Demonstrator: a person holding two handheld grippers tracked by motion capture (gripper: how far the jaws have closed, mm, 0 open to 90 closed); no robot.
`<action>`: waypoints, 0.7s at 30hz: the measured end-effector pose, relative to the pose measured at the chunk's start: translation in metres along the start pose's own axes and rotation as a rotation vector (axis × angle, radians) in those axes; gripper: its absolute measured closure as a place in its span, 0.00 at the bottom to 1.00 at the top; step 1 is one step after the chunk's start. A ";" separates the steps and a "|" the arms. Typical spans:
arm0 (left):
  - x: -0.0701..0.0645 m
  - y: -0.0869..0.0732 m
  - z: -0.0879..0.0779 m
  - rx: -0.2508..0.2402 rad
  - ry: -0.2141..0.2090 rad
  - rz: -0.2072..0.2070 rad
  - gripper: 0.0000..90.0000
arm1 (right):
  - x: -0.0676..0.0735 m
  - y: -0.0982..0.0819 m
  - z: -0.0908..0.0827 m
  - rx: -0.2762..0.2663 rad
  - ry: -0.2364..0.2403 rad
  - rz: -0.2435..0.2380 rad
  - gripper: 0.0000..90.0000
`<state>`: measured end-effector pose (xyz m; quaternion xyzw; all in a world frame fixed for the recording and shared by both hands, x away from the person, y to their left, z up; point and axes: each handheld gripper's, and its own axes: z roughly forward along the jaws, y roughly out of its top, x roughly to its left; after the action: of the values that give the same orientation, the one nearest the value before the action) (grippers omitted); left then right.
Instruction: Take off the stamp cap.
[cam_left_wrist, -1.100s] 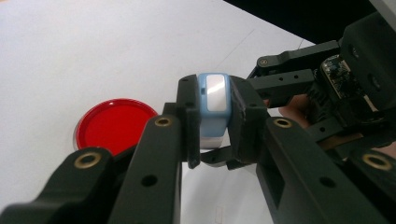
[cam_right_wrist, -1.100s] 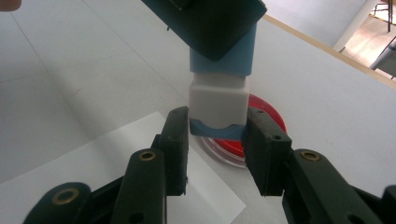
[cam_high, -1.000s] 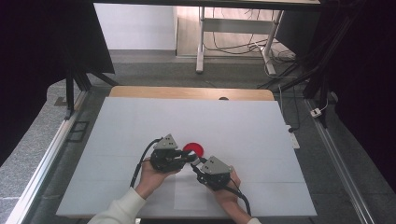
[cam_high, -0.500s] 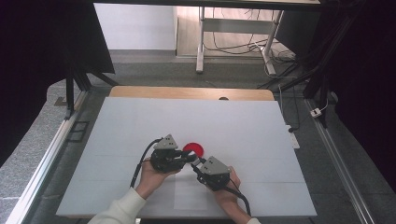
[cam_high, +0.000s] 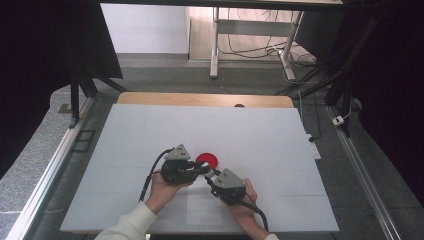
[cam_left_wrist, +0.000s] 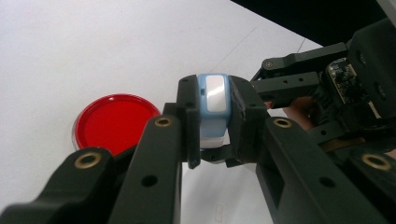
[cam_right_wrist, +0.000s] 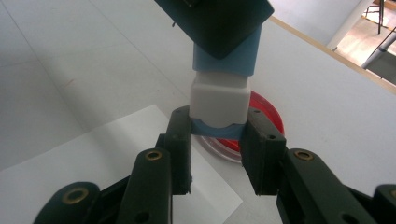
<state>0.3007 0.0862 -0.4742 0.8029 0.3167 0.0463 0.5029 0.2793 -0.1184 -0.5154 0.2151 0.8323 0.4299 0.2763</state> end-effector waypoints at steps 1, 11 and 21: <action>0.000 0.000 0.000 -0.002 -0.002 -0.002 0.84 | 0.000 0.000 -0.001 -0.002 0.000 -0.007 0.72; 0.001 0.000 0.000 0.001 -0.005 -0.010 0.84 | 0.001 -0.001 0.000 -0.014 -0.002 0.014 0.72; 0.001 0.000 0.000 0.003 -0.005 -0.016 0.84 | -0.001 0.000 0.000 0.007 0.003 -0.022 0.72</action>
<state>0.3018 0.0868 -0.4749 0.8014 0.3217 0.0396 0.5028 0.2797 -0.1195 -0.5152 0.2063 0.8364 0.4244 0.2788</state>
